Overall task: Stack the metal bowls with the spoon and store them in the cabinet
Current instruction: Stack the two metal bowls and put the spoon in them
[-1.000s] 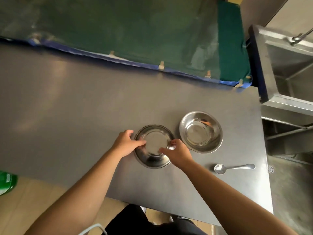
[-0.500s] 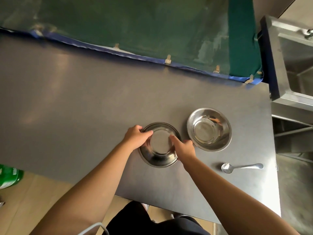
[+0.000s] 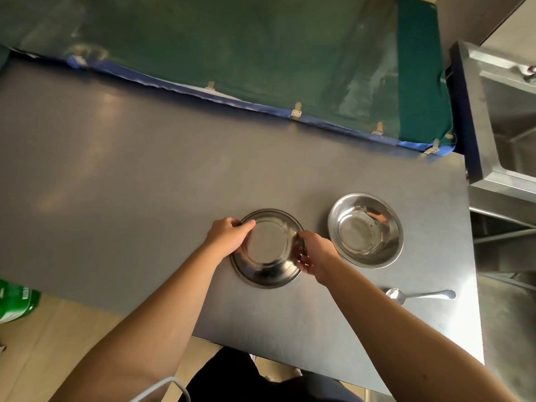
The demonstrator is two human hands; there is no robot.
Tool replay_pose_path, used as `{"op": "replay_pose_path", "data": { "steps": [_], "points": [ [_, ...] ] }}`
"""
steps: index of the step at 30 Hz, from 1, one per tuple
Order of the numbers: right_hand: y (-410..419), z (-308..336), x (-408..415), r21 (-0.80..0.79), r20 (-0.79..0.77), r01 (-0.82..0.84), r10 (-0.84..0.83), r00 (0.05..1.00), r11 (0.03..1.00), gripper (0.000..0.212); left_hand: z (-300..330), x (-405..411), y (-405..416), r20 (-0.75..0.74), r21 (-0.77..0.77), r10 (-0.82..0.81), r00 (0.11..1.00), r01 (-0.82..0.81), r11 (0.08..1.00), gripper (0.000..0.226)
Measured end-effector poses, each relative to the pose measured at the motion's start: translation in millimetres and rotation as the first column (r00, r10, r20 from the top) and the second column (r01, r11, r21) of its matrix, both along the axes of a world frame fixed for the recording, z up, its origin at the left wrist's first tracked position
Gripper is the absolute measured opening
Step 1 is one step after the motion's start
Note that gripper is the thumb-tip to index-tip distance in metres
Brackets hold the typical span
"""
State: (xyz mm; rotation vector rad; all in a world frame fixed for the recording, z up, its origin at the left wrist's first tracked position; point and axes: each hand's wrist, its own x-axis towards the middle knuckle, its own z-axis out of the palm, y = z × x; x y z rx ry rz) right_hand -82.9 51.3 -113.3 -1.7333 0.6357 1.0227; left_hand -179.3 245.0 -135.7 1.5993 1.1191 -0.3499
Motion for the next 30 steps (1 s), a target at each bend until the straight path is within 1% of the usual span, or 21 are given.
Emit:
{"op": "replay_pose_path", "data": {
  "steps": [1,3,6,7,9,10,12,14,16,17,19,20,23,24,26,28,30],
  "points": [
    [4.5,3.0,-0.2,-0.006,0.046,-0.019,0.019,0.999,1.0,0.013,0.3,-1.1,2.8,0.012,-0.02,0.026,1.0,-0.026,0.999,0.06],
    [13.6,11.1,0.8,-0.011,0.134,-0.049,0.05,0.99,0.999,0.012,2.3,-1.5,7.9,0.045,-0.046,0.078,0.996,-0.075,0.996,0.054],
    [26.8,28.9,1.6,0.023,0.219,-0.095,0.088,0.972,0.995,0.011,9.9,1.1,18.4,0.085,-0.048,0.138,0.987,-0.135,0.99,0.048],
    [30.3,35.4,2.2,0.032,0.26,-0.128,0.116,0.959,0.991,0.009,14.2,2.8,22.5,0.088,-0.074,0.178,0.98,-0.172,0.982,0.047],
    [36.0,49.7,2.8,0.046,0.369,-0.207,0.175,0.913,0.977,0.008,23.3,8.9,30.7,0.085,-0.192,0.299,0.951,-0.279,0.941,0.051],
    [38.2,57.0,2.9,0.048,0.428,-0.252,0.208,0.88,0.966,0.009,28.7,12.1,34.5,0.085,-0.26,0.352,0.932,-0.32,0.911,0.054],
    [39.0,71.6,2.4,0.005,0.553,-0.353,0.291,0.78,0.935,0.011,41.0,18.4,40.7,0.091,-0.381,0.42,0.903,-0.358,0.853,0.051],
    [36.0,82.3,2.6,-0.106,0.648,-0.441,0.399,0.649,0.891,0.017,49.9,23.9,47.0,0.092,-0.471,0.47,0.878,-0.377,0.797,0.046],
    [29.1,91.5,2.9,-0.206,0.699,-0.458,0.457,0.55,0.865,0.022,58.7,29.5,49.9,0.106,-0.515,0.5,0.86,-0.383,0.767,0.034],
    [22.9,96.3,5.6,-0.235,0.722,-0.435,0.455,0.52,0.869,0.025,64.1,35.4,48.0,0.129,-0.503,0.489,0.863,-0.368,0.782,0.025],
    [12.3,99.6,12.3,-0.279,0.764,-0.376,0.441,0.471,0.884,0.029,72.3,44.7,43.0,0.187,-0.44,0.429,0.884,-0.316,0.841,0.006],
    [5.0,100.3,17.4,-0.294,0.778,-0.348,0.434,0.454,0.89,0.027,77.1,50.7,37.8,0.217,-0.408,0.394,0.893,-0.283,0.868,0.005],
    [-20.1,100.3,33.0,-0.276,0.794,-0.279,0.382,0.474,0.92,0.003,88.0,70.4,18.2,0.311,-0.358,0.297,0.903,-0.178,0.917,0.025],
    [-30.2,99.0,38.1,-0.274,0.799,-0.248,0.364,0.479,0.929,0.006,91.5,76.8,9.6,0.334,-0.345,0.266,0.904,-0.146,0.927,0.029],
    [-51.8,95.3,48.1,-0.264,0.793,-0.187,0.323,0.516,0.946,0.025,93.6,89.2,-10.2,0.361,-0.31,0.208,0.909,-0.094,0.946,0.033],
    [-73.2,92.4,58.9,-0.262,0.757,-0.14,0.293,0.585,0.955,0.047,91.9,100.8,-32.3,0.374,-0.267,0.152,0.915,-0.051,0.962,0.035],
    [-95.4,88.7,70.6,-0.276,0.698,-0.098,0.269,0.663,0.956,0.061,86.8,112.6,-54.5,0.387,-0.219,0.094,0.917,-0.007,0.976,0.036]
  ]
}}
